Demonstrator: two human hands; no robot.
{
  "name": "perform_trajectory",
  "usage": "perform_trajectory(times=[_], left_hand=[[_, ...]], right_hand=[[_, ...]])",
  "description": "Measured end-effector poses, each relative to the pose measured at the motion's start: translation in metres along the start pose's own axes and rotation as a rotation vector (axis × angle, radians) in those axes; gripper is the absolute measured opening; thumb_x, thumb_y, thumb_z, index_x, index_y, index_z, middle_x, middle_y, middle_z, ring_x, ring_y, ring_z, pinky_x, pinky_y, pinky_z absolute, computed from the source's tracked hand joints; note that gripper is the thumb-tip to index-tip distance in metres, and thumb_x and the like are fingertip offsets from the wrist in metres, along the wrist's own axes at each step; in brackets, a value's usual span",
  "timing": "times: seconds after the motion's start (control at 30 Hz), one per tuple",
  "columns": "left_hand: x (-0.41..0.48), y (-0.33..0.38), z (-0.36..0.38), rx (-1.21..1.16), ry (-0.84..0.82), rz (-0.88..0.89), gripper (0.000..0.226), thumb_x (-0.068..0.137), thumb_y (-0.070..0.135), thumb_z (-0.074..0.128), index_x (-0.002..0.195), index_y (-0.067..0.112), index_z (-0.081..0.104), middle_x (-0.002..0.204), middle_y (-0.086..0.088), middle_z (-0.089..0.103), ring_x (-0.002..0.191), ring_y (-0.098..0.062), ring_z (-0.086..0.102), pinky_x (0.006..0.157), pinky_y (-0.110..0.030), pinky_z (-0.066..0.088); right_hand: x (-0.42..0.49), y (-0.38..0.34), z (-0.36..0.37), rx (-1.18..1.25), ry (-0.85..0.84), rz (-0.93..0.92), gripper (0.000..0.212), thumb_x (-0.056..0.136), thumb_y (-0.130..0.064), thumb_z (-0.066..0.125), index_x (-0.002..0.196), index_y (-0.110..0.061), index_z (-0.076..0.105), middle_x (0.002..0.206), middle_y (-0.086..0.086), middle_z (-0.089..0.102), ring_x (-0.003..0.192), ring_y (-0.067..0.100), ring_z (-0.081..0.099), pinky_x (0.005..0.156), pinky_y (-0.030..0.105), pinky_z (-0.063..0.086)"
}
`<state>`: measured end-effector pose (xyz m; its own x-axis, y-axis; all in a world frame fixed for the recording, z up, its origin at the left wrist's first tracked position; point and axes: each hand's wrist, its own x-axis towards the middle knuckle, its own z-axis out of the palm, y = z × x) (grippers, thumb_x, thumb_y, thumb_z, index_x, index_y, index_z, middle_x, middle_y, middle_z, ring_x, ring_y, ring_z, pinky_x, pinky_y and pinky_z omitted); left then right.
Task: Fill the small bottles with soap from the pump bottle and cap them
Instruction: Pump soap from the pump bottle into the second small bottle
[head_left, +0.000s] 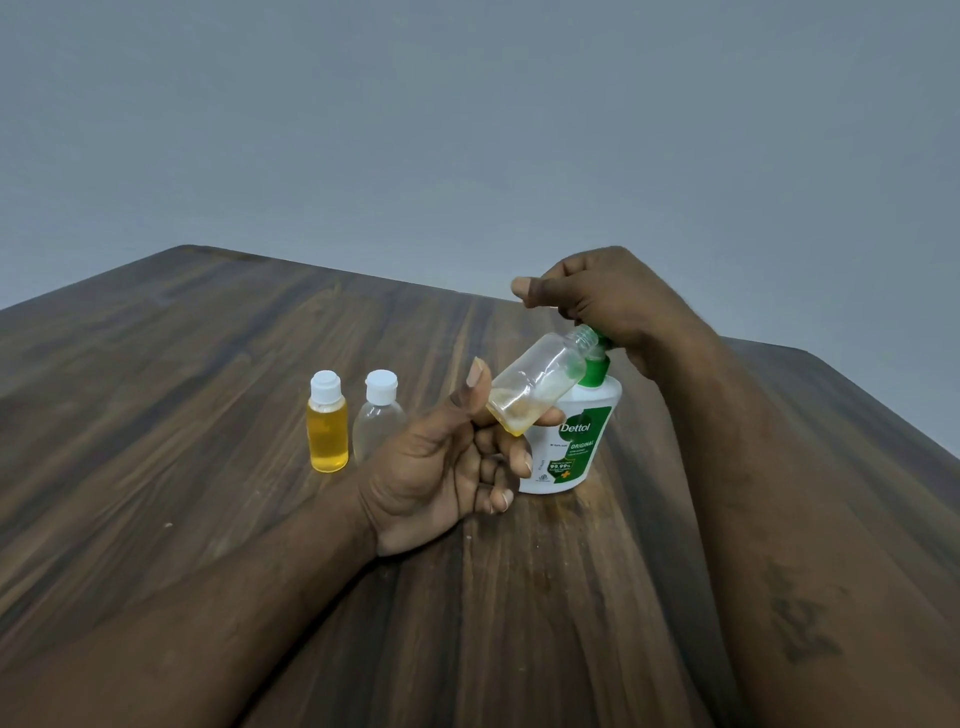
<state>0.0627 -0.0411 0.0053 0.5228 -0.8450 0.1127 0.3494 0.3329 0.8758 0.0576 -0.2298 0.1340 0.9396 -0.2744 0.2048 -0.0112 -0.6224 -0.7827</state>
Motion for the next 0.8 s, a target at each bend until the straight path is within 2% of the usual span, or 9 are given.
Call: perform_trajectory(times=[0.03, 0.1, 0.23, 0.37, 0.43, 0.53, 0.6, 0.7, 0.8], left_hand=[[0.001, 0.0, 0.0, -0.014, 0.005, -0.008, 0.098, 0.09, 0.062, 0.045, 0.142, -0.02, 0.033, 0.074, -0.003, 0.067, 0.062, -0.012, 0.064, 0.056, -0.026, 0.053], [0.001, -0.001, 0.001, -0.052, 0.015, -0.019, 0.097, 0.09, 0.057, 0.044, 0.146, -0.02, 0.025, 0.074, -0.003, 0.066, 0.062, -0.013, 0.066, 0.056, -0.027, 0.054], [0.003, -0.004, -0.003, -0.096, 0.057, -0.068, 0.092, 0.099, 0.055, 0.046, 0.142, -0.024, 0.025, 0.073, -0.005, 0.064, 0.06, -0.014, 0.063, 0.055, -0.027, 0.052], [0.0, 0.002, 0.002, -0.059, 0.028, -0.072, 0.112, 0.082, 0.067, 0.054, 0.139, -0.026, 0.029, 0.069, -0.004, 0.063, 0.057, -0.013, 0.062, 0.053, -0.025, 0.051], [0.002, 0.0, 0.001, -0.086, 0.023, -0.088, 0.105, 0.089, 0.066, 0.048, 0.137, -0.026, 0.03, 0.07, -0.004, 0.063, 0.057, -0.012, 0.061, 0.053, -0.025, 0.051], [0.003, -0.003, -0.003, -0.131, 0.1, -0.142, 0.085, 0.103, 0.052, 0.034, 0.135, -0.027, 0.03, 0.073, -0.004, 0.063, 0.06, -0.013, 0.062, 0.056, -0.026, 0.052], [0.003, -0.006, -0.002, -0.145, 0.143, -0.167, 0.083, 0.103, 0.049, 0.03, 0.136, -0.027, 0.028, 0.075, -0.005, 0.063, 0.062, -0.014, 0.063, 0.057, -0.028, 0.053], [0.002, -0.006, 0.001, -0.091, 0.11, -0.151, 0.093, 0.1, 0.06, 0.039, 0.138, -0.024, 0.029, 0.076, -0.006, 0.063, 0.063, -0.014, 0.063, 0.057, -0.028, 0.053], [0.002, 0.0, 0.002, -0.023, 0.039, -0.11, 0.109, 0.087, 0.07, 0.052, 0.14, -0.023, 0.03, 0.075, -0.004, 0.064, 0.062, -0.013, 0.063, 0.056, -0.026, 0.052]], right_hand=[[0.001, 0.0, -0.001, -0.009, 0.028, -0.029, 0.042, 0.083, -0.043, 0.084, 0.092, -0.003, 0.076, 0.052, -0.017, 0.055, 0.053, 0.001, 0.049, 0.06, 0.025, 0.038], [0.002, -0.001, -0.001, -0.004, 0.033, -0.047, 0.044, 0.082, -0.043, 0.085, 0.092, -0.001, 0.075, 0.052, -0.018, 0.055, 0.05, -0.001, 0.049, 0.06, 0.024, 0.038], [0.002, 0.005, 0.006, 0.003, -0.106, 0.058, 0.03, 0.08, -0.038, 0.087, 0.083, -0.009, 0.078, 0.068, -0.003, 0.059, 0.059, 0.011, 0.052, 0.064, 0.03, 0.043], [0.002, 0.008, 0.007, 0.046, -0.142, 0.1, 0.029, 0.079, -0.039, 0.087, 0.086, -0.011, 0.081, 0.071, -0.001, 0.06, 0.062, 0.014, 0.053, 0.068, 0.034, 0.044], [0.002, 0.005, 0.006, 0.041, -0.11, 0.084, 0.033, 0.079, -0.041, 0.087, 0.086, -0.009, 0.08, 0.066, -0.004, 0.056, 0.059, 0.013, 0.049, 0.067, 0.033, 0.042], [0.001, 0.0, 0.0, 0.019, -0.034, 0.01, 0.043, 0.08, -0.043, 0.086, 0.089, -0.003, 0.073, 0.06, -0.005, 0.047, 0.053, 0.011, 0.039, 0.056, 0.026, 0.036], [0.001, -0.001, -0.003, 0.029, -0.03, -0.037, 0.052, 0.08, -0.043, 0.087, 0.095, 0.004, 0.071, 0.063, -0.004, 0.047, 0.052, 0.01, 0.038, 0.052, 0.024, 0.034], [0.002, 0.001, 0.001, 0.047, -0.073, -0.02, 0.05, 0.079, -0.039, 0.088, 0.097, 0.004, 0.072, 0.061, -0.006, 0.05, 0.051, 0.007, 0.042, 0.057, 0.027, 0.038], [0.004, 0.01, 0.006, 0.089, -0.145, 0.068, 0.048, 0.077, -0.033, 0.089, 0.096, 0.007, 0.071, 0.057, -0.005, 0.053, 0.055, 0.013, 0.046, 0.068, 0.035, 0.041]])
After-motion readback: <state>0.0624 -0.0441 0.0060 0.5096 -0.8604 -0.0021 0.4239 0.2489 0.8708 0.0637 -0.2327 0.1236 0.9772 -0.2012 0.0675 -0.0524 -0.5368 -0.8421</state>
